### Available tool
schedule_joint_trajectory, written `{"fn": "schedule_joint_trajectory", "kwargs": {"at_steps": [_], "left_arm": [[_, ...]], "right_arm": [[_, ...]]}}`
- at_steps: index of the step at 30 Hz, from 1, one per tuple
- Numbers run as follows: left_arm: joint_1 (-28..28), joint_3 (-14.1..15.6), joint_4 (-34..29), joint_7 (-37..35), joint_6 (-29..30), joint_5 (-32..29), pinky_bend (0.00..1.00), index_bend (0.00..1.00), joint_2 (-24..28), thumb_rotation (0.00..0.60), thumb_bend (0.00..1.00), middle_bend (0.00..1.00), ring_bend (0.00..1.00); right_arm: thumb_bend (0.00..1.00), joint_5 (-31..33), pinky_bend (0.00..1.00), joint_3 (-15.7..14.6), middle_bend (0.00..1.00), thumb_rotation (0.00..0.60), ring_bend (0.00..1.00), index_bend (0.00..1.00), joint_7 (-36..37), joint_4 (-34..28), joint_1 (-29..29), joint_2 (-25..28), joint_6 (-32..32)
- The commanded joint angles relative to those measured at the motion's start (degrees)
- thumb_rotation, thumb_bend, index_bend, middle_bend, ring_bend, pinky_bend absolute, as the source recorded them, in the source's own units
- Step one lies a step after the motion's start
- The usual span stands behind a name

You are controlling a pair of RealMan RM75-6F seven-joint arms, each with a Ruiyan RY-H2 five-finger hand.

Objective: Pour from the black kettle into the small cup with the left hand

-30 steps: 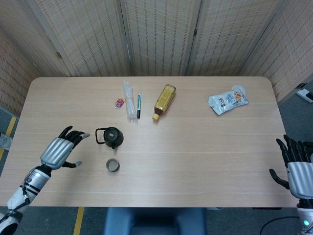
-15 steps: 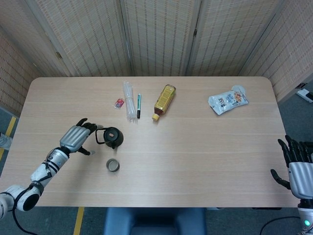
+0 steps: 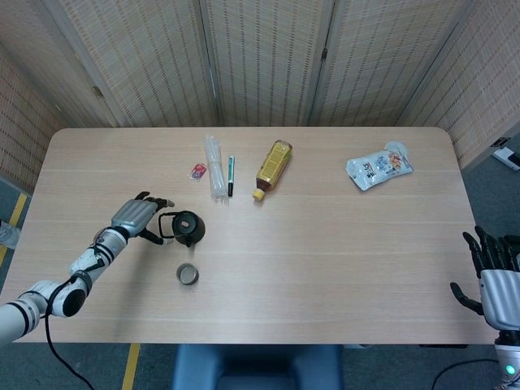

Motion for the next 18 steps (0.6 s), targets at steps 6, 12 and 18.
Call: {"fn": "schedule_joint_trajectory", "kwargs": {"at_steps": [6,12,18], "left_arm": [[-3.65,2.76,3.40,4.67,-2.81,-7.14,0.00,0.24,-1.59,0.419,0.19,0.25,0.20],[-4.51,4.73,3.22,6.83,-1.95,-9.18,0.00,0.27,-2.13,0.418,0.19,0.26,0.20],[-5.10,6.20,2.90,8.03,-1.54,-11.94,0.00,0.28,-2.00,0.418,0.19,0.26,0.21]], "right_arm": [[0.29,0.50,0.00,0.03,0.00,0.600,0.07,0.00,-0.18,-0.27,-0.01,-0.01,-0.45],[0.29,0.55,0.00,0.01,0.00,0.600,0.08,0.00,-0.24,-0.09,0.36,-0.39,-1.17],[0.29,0.63,0.00,0.07,0.00,0.600,0.07,0.00,-0.07,0.12,0.31,-0.42,-1.11]]}}
